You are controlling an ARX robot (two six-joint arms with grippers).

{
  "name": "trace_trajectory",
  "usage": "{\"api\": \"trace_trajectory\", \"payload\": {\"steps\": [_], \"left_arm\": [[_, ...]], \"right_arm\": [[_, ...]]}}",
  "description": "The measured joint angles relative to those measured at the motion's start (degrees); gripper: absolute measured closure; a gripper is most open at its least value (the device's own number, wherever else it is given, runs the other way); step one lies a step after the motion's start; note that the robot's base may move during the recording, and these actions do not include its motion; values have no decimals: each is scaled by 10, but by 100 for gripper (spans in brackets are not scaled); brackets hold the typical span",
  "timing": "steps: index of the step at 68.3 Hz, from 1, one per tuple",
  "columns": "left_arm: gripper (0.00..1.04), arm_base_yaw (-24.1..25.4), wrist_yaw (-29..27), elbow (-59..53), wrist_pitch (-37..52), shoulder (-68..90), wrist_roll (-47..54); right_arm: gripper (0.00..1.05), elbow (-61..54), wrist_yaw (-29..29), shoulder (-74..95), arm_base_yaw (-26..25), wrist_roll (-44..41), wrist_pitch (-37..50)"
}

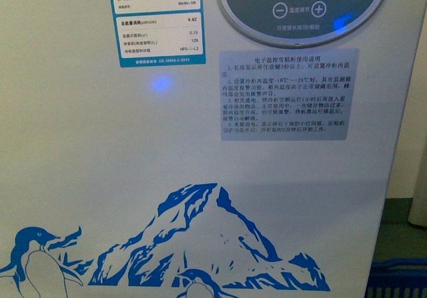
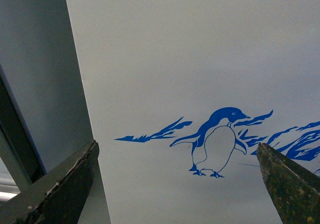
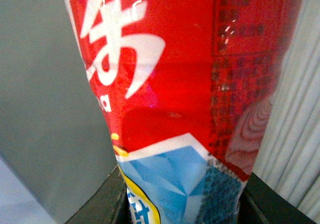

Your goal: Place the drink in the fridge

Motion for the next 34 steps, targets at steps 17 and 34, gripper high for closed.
{"api": "trace_trajectory", "payload": {"steps": [17, 34], "left_arm": [[8, 0, 0, 0, 0, 0, 0], [8, 0, 0, 0, 0, 0, 0]], "right_arm": [[65, 9, 125, -32, 154, -30, 1], [65, 11, 140, -27, 178, -52, 18]]}}
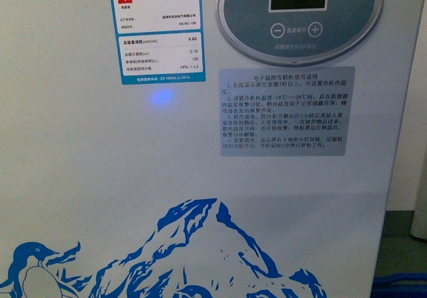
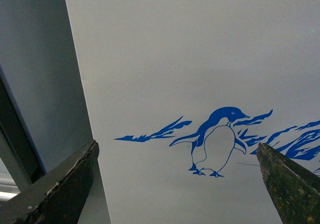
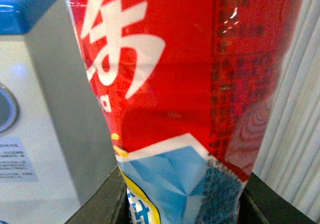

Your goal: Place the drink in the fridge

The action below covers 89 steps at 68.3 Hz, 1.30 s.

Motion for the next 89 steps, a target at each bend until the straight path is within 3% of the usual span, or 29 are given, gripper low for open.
{"api": "trace_trajectory", "payload": {"steps": [13, 32, 89], "left_arm": [[8, 0, 0, 0, 0, 0, 0], [8, 0, 0, 0, 0, 0, 0], [8, 0, 0, 0, 0, 0, 0]], "right_arm": [[65, -2, -29, -7, -60, 0, -7], [65, -16, -51, -16, -92, 11, -17], [65, -48, -40, -36, -101, 30, -16]]}}
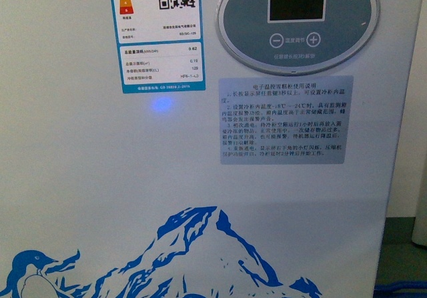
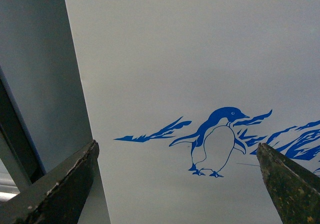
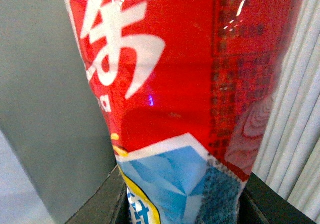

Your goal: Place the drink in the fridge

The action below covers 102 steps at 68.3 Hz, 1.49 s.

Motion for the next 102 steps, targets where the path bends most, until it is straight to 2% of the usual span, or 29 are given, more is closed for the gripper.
{"api": "trace_trajectory", "payload": {"steps": [102], "left_arm": [[8, 0, 0, 0, 0, 0, 0]], "right_arm": [[66, -2, 0, 0, 0, 0, -2]]}}
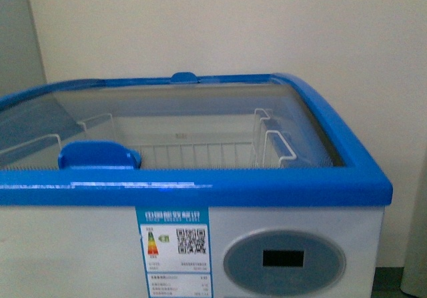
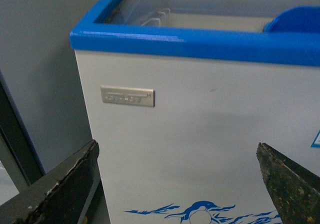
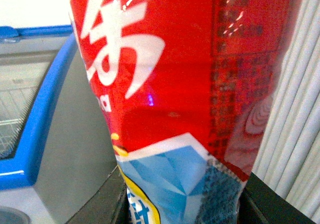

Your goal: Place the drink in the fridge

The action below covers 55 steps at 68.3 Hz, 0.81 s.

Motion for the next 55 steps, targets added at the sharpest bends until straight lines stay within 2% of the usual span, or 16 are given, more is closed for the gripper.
{"api": "trace_trajectory", "payload": {"steps": [42, 44, 47, 49, 52, 55], "left_arm": [[8, 1, 5, 0, -1, 1, -2], [8, 10, 39, 4, -14, 9, -14], [8, 54, 189, 32, -74, 66, -63], [8, 63, 258, 38, -68, 116, -87], [8, 58, 311, 39, -40, 163, -101], [8, 49, 328, 42, -10, 196, -103]], "right_arm": [[66, 0, 0, 0, 0, 0, 0], [66, 0, 0, 0, 0, 0, 0], [66, 0, 2, 0, 0, 0, 0], [66, 0, 0, 0, 0, 0, 0], [66, 0, -3, 0, 1, 0, 0], [66, 0, -2, 0, 1, 0, 0]]}}
